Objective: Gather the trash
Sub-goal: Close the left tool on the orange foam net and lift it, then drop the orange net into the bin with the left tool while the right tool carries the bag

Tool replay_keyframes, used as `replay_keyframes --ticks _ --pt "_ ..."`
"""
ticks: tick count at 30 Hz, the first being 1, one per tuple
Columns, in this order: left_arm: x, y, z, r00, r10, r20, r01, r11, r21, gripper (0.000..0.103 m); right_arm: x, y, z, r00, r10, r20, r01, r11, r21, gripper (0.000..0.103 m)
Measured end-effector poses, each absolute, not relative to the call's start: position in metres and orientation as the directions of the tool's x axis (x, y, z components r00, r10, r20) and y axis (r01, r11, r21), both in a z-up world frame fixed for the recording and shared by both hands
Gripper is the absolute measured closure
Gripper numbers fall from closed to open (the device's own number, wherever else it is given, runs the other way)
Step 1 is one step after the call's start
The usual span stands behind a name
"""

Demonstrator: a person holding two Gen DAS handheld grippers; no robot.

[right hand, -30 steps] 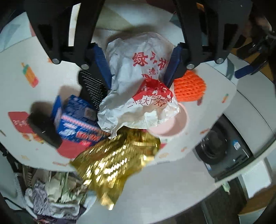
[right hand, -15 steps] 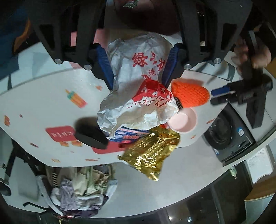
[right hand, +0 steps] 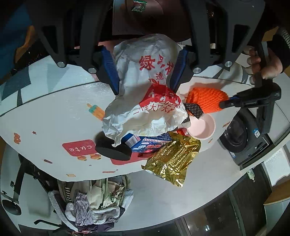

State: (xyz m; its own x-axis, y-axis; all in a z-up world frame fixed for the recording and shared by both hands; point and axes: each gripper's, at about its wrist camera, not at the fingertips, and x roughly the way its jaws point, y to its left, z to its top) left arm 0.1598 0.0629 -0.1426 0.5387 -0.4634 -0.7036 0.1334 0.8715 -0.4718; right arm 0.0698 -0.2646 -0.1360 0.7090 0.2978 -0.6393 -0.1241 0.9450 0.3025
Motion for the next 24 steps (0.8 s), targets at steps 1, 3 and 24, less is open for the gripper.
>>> replay_keyframes --ticks 1,3,24 --pt "0.157 0.063 -0.137 0.547 -0.456 -0.702 0.148 0.878 -0.455 0.086 0.069 -0.265 -0.135 0.712 0.299 -0.636 -0.124 0.944 0.304 0.046" --pt "0.150 0.065 -0.123 0.567 -0.446 -0.692 0.182 0.888 -0.423 0.086 0.069 -0.265 -0.133 0.715 0.300 -0.631 -0.124 0.943 0.308 0.046" --pt "0.040 0.004 -0.128 0.451 -0.505 -0.736 0.552 0.806 -0.215 0.086 0.045 -0.262 -0.122 0.733 0.297 -0.612 -0.136 0.946 0.295 0.046"
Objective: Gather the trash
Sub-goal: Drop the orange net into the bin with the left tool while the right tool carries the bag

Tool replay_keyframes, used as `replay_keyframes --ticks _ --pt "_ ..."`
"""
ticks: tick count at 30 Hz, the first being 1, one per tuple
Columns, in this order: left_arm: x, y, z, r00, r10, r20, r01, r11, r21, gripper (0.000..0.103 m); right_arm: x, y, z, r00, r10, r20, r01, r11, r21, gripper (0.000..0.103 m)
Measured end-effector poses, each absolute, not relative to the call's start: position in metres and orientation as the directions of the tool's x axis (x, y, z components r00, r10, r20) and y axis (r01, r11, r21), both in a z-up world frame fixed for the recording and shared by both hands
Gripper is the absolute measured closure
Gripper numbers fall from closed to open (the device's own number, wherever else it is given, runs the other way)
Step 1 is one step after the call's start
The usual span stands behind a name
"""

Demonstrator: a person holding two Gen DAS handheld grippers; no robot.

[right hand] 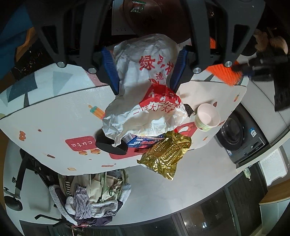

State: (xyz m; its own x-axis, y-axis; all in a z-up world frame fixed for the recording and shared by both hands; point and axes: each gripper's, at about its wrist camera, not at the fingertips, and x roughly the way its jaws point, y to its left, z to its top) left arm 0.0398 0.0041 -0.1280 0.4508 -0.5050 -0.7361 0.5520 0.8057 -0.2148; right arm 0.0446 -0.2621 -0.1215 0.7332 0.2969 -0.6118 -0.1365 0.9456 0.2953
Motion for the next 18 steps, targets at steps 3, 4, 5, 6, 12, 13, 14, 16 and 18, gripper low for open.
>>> replay_keyframes --ticks 3,4,5,6,12,13,14,16,18 --pt "0.034 -0.009 -0.142 0.412 -0.500 -0.762 0.585 0.786 -0.200 0.086 0.041 -0.263 -0.122 0.733 0.295 -0.613 -0.134 0.946 0.295 0.046" --pt "0.033 -0.013 -0.148 0.394 -0.497 -0.773 0.591 0.781 -0.201 0.086 0.041 -0.263 -0.123 0.732 0.295 -0.614 -0.133 0.946 0.295 0.046" --pt "0.033 -0.016 -0.155 0.380 -0.493 -0.783 0.594 0.779 -0.203 0.086 0.039 -0.263 -0.124 0.731 0.295 -0.615 -0.134 0.946 0.295 0.046" --pt "0.033 -0.019 -0.162 0.365 -0.489 -0.792 0.596 0.776 -0.205 0.086 0.039 -0.262 -0.124 0.730 0.295 -0.616 -0.134 0.946 0.294 0.046" --pt "0.029 -0.034 -0.190 0.319 -0.469 -0.824 0.608 0.768 -0.202 0.062 0.038 -0.260 -0.129 0.719 0.303 -0.625 -0.142 0.945 0.295 0.046" --pt "0.029 -0.034 -0.192 0.322 -0.471 -0.822 0.608 0.768 -0.202 0.050 0.038 -0.259 -0.129 0.717 0.305 -0.627 -0.145 0.945 0.294 0.046" --pt "0.028 -0.033 -0.191 0.334 -0.475 -0.814 0.603 0.771 -0.203 0.045 0.037 -0.257 -0.131 0.712 0.308 -0.631 -0.150 0.945 0.292 0.046" --pt "0.028 -0.027 -0.183 0.372 -0.481 -0.794 0.590 0.783 -0.198 0.038 0.035 -0.253 -0.134 0.701 0.311 -0.641 -0.163 0.946 0.281 0.046" --pt "0.027 -0.022 -0.174 0.414 -0.479 -0.774 0.571 0.799 -0.189 0.032 0.035 -0.249 -0.137 0.691 0.312 -0.652 -0.173 0.947 0.270 0.046"
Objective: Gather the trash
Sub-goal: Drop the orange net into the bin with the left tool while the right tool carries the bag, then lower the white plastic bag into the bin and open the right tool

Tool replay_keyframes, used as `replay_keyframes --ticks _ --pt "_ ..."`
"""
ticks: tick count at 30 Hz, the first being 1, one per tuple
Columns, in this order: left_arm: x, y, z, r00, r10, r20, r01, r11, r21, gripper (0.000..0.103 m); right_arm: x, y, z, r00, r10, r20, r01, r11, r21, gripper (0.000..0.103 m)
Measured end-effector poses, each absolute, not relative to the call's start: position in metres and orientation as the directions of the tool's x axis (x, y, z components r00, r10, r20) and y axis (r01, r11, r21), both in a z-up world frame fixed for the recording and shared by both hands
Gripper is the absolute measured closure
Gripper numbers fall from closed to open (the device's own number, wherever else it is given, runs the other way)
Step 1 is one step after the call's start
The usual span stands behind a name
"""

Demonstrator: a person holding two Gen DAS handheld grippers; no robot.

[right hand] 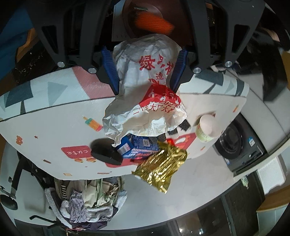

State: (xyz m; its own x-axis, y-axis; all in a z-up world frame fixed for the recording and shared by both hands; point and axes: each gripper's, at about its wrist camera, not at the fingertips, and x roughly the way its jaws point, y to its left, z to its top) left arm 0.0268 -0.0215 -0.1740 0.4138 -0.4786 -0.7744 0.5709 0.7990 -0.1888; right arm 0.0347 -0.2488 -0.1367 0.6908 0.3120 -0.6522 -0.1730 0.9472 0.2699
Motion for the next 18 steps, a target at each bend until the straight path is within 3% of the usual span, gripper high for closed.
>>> replay_keyframes --ticks 8,18 --pt "0.020 0.015 -0.137 0.623 -0.389 -0.679 0.441 0.891 -0.106 0.011 0.024 -0.221 -0.143 0.638 0.357 -0.683 -0.290 0.932 0.217 0.045" --pt "-0.002 0.056 -0.120 0.730 -0.311 -0.609 0.328 0.941 -0.088 0.006 0.002 -0.185 -0.151 0.534 0.416 -0.736 -0.484 0.864 0.137 0.041"
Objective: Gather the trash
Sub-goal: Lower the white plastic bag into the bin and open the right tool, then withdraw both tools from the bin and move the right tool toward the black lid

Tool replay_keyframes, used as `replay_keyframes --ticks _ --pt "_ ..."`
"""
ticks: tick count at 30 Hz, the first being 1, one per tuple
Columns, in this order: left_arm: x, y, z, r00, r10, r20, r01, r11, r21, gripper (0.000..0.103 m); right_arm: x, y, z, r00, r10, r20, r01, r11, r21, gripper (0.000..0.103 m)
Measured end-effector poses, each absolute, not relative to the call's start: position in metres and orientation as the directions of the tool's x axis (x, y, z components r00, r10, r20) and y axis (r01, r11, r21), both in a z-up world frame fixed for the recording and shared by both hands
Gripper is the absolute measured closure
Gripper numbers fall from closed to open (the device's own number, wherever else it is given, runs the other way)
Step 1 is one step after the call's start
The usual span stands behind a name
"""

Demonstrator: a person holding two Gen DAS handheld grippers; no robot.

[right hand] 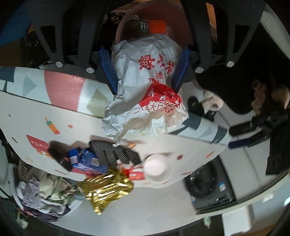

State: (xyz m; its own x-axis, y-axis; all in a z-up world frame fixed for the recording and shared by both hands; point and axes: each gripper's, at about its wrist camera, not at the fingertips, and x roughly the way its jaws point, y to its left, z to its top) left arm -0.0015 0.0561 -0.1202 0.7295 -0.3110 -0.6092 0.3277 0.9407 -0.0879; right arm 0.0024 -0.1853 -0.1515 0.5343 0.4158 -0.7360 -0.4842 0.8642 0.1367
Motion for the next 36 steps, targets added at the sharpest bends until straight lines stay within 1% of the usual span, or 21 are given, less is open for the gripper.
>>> replay_keyframes --ticks 4,8,11,14,16,19,24,30,36 --pt "0.002 0.057 -0.127 0.721 -0.286 -0.631 0.296 0.951 -0.092 0.006 0.006 -0.182 -0.161 0.493 0.426 -0.759 -0.497 0.854 0.156 0.041" --pt "0.001 0.053 -0.131 0.704 -0.298 -0.645 0.322 0.943 -0.084 0.006 0.013 -0.184 -0.168 0.465 0.430 -0.774 -0.479 0.857 0.189 0.041" --pt "0.000 0.048 -0.133 0.698 -0.297 -0.652 0.337 0.939 -0.067 0.006 0.013 -0.180 -0.170 0.458 0.429 -0.778 -0.485 0.854 0.186 0.040" --pt "0.000 0.048 -0.134 0.696 -0.297 -0.654 0.336 0.939 -0.069 0.006 0.010 -0.175 -0.169 0.461 0.427 -0.778 -0.504 0.848 0.167 0.032" --pt "0.001 0.051 -0.135 0.695 -0.296 -0.655 0.328 0.942 -0.078 0.006 0.009 -0.173 -0.169 0.460 0.419 -0.783 -0.508 0.847 0.154 0.014" --pt "0.002 0.053 -0.135 0.696 -0.294 -0.655 0.317 0.944 -0.086 0.006 0.009 -0.172 -0.168 0.471 0.407 -0.782 -0.503 0.853 0.141 0.007" --pt "0.003 0.056 -0.135 0.701 -0.275 -0.658 0.291 0.953 -0.088 0.006 0.016 -0.184 -0.170 0.490 0.370 -0.789 -0.427 0.891 0.153 0.006" --pt "0.006 0.062 -0.136 0.699 -0.266 -0.664 0.264 0.959 -0.106 0.006 0.024 -0.199 -0.173 0.500 0.359 -0.788 -0.352 0.916 0.193 0.006" --pt "0.006 0.064 -0.137 0.698 -0.261 -0.667 0.255 0.961 -0.109 0.006 0.029 -0.207 -0.174 0.506 0.367 -0.780 -0.314 0.921 0.230 0.006"
